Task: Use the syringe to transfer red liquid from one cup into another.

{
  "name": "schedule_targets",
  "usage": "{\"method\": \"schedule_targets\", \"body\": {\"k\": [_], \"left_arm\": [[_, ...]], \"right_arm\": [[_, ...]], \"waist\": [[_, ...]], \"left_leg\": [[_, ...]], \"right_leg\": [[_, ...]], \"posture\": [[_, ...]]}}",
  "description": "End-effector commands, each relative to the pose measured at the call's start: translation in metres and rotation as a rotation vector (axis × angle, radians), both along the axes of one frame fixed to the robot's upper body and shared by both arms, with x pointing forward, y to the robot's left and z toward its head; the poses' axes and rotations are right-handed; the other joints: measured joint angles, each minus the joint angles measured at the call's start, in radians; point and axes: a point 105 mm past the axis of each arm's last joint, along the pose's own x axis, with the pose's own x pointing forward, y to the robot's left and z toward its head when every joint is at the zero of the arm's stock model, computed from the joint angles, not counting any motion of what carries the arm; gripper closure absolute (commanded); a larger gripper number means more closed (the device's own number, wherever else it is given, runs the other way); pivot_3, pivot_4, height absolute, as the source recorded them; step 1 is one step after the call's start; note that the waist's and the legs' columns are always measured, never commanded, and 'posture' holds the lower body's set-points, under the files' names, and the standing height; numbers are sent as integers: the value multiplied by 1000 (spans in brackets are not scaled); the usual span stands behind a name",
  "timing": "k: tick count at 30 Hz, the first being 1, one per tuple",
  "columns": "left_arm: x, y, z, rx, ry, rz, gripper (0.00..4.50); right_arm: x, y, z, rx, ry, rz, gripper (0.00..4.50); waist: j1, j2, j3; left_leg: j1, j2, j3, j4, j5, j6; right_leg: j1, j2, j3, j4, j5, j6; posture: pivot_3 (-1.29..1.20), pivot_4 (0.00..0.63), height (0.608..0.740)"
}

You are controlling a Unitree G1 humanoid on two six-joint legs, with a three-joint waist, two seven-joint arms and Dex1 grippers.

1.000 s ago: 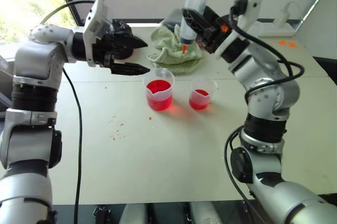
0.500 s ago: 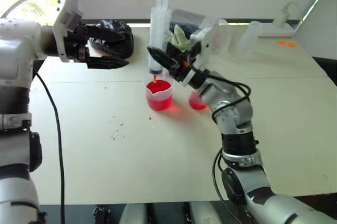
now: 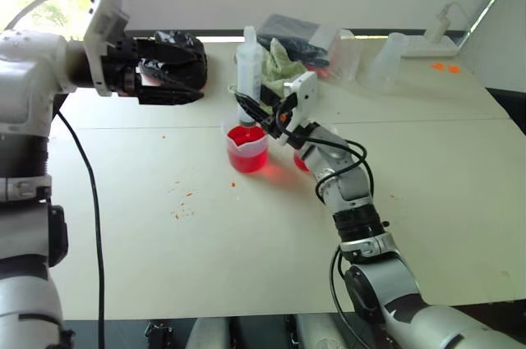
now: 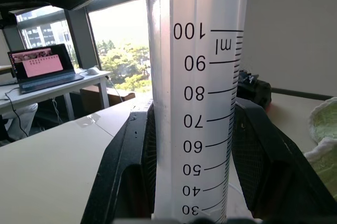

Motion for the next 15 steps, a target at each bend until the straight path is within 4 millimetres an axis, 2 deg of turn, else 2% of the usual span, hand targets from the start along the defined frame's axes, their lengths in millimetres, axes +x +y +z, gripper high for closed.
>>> {"method": "schedule_targets", "body": {"k": [1,15], "left_arm": [[-5,-5,18,-3,-76,-23,0],[2,-15,21,-12,-101,-44,0]], "right_arm": [[-4,7,11,-8,-65,5,3088],[-3,5,0,-72,-47,-11,3088]], "waist": [[-1,0,0],[-7,0,0]], "left_leg": [[0,0,0,0,0,0],[0,0,0,0,0,0]], "right_leg": [[0,0,0,0,0,0],[0,0,0,0,0,0]], "posture": [[0,150,711],[0,150,711]]}}
